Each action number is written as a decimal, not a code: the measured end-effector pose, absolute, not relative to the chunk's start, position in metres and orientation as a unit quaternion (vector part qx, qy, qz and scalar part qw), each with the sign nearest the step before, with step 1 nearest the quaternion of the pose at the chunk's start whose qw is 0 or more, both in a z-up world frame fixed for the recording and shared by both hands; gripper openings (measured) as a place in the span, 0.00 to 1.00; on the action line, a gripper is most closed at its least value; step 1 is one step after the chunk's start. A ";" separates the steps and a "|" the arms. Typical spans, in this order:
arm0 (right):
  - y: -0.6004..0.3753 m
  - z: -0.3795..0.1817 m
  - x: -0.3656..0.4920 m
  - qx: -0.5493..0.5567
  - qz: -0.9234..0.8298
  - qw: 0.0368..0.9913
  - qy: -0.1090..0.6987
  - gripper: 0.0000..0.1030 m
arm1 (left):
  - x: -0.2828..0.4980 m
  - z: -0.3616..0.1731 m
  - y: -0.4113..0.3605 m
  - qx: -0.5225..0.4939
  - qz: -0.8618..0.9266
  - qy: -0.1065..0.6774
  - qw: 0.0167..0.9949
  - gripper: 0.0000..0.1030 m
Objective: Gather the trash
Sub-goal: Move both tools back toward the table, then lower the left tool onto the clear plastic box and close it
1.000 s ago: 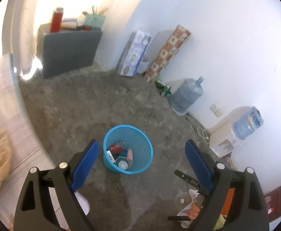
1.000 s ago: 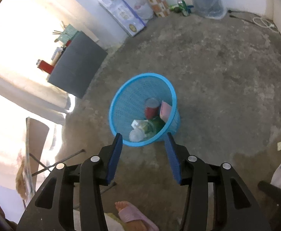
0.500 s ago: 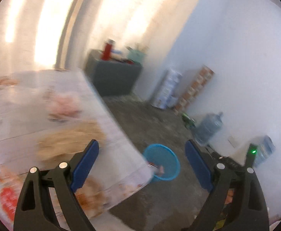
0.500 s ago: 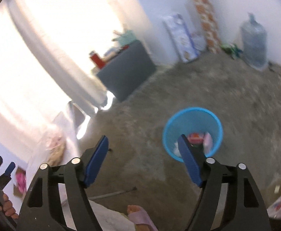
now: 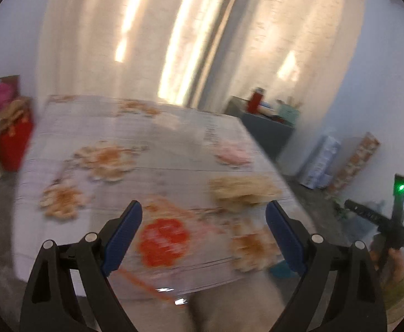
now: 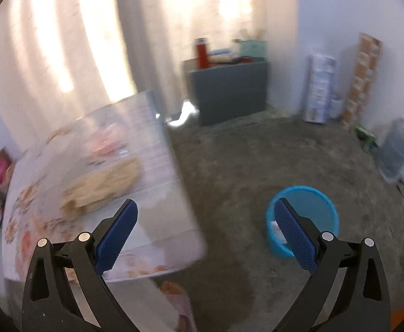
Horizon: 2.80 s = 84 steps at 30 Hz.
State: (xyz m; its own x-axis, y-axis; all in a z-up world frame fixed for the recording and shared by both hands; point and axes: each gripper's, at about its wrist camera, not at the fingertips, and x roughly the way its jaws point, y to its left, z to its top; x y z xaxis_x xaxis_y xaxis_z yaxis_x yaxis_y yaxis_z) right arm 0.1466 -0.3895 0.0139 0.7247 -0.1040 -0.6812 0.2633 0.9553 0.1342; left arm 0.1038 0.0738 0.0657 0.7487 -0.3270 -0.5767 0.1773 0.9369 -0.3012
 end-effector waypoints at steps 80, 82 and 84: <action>-0.333 -0.002 0.258 0.254 0.130 0.846 0.450 0.92 | 0.413 -0.025 0.111 -0.008 -0.020 0.554 0.832 0.83; -0.333 -0.002 0.256 0.255 0.134 0.845 0.450 0.92 | 0.397 -0.026 0.132 -0.049 -0.010 0.553 0.832 0.83; -0.331 0.000 0.253 0.254 0.137 0.845 0.450 0.92 | 0.383 -0.026 0.150 -0.089 0.000 0.548 0.831 0.83</action>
State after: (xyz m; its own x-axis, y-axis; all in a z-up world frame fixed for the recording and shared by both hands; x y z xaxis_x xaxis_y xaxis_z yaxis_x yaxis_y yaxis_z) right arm 0.2534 -0.3307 0.0000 0.5584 0.4592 -0.6909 -0.0029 0.8339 0.5519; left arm 0.3835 0.1503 -0.0263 0.3983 -0.0980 -0.9120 -0.0967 0.9843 -0.1480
